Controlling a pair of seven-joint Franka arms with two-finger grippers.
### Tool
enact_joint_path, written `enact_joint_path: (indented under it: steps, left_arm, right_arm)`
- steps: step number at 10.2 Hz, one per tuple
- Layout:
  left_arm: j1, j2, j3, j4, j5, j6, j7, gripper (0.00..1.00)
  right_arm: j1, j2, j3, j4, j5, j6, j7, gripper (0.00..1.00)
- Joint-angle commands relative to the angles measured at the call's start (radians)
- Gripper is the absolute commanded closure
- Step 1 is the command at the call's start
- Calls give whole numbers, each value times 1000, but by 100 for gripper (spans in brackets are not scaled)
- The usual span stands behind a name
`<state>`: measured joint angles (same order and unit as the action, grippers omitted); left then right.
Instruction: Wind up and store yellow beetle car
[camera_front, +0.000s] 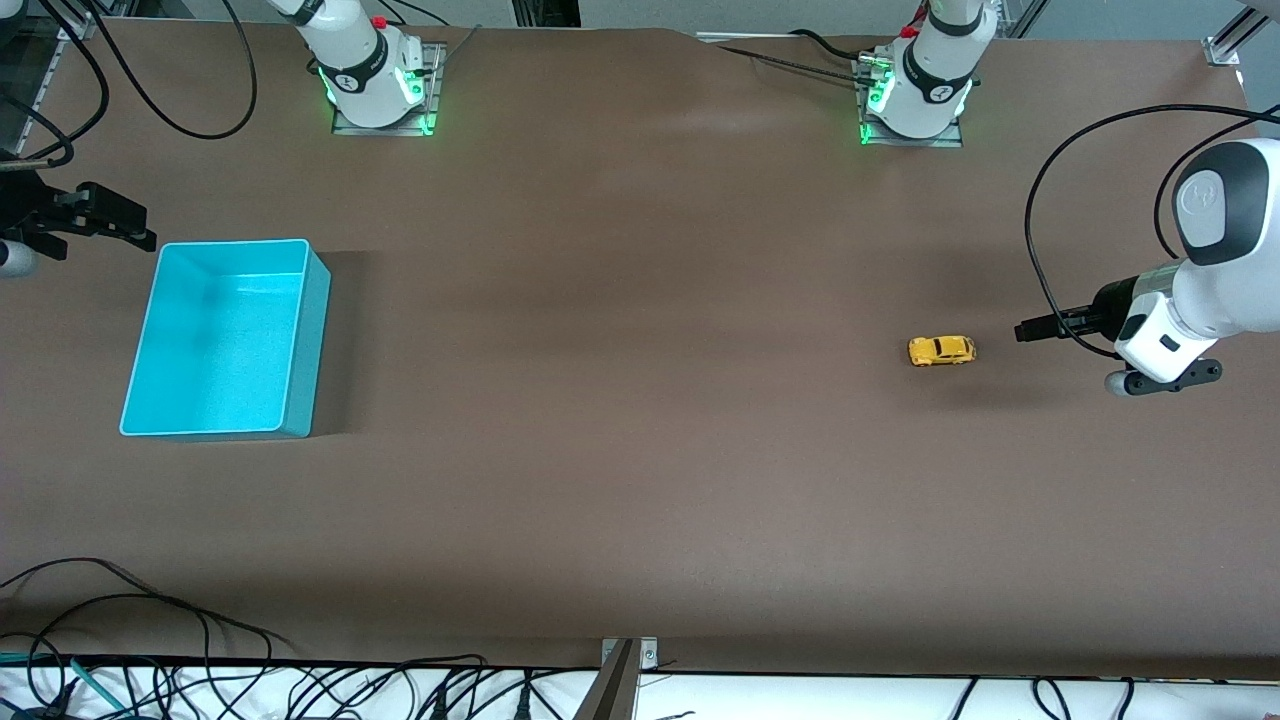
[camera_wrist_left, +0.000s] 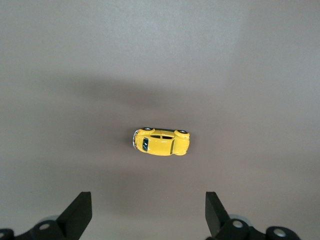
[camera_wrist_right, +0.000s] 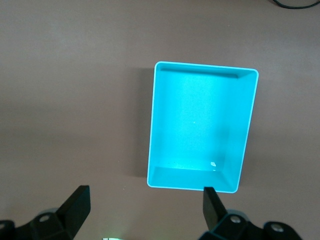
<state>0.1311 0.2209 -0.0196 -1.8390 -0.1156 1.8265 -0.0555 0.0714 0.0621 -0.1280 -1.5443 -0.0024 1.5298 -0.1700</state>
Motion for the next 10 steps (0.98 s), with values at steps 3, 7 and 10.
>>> enact_joint_path:
  steps: [3,7,10]
  left_arm:
    - [7,12,-6,30,25,-26,-7,0]
    - [7,12,-5,30,25,-26,-6,0]
    - [7,12,-6,30,25,-26,-6,0]
  right_arm:
    - [2,1,-10,7,19,-8,-20,0]
    - [2,1,-12,0,19,-7,-20,0]
    - [2,1,-12,-4,19,-7,-20,0]
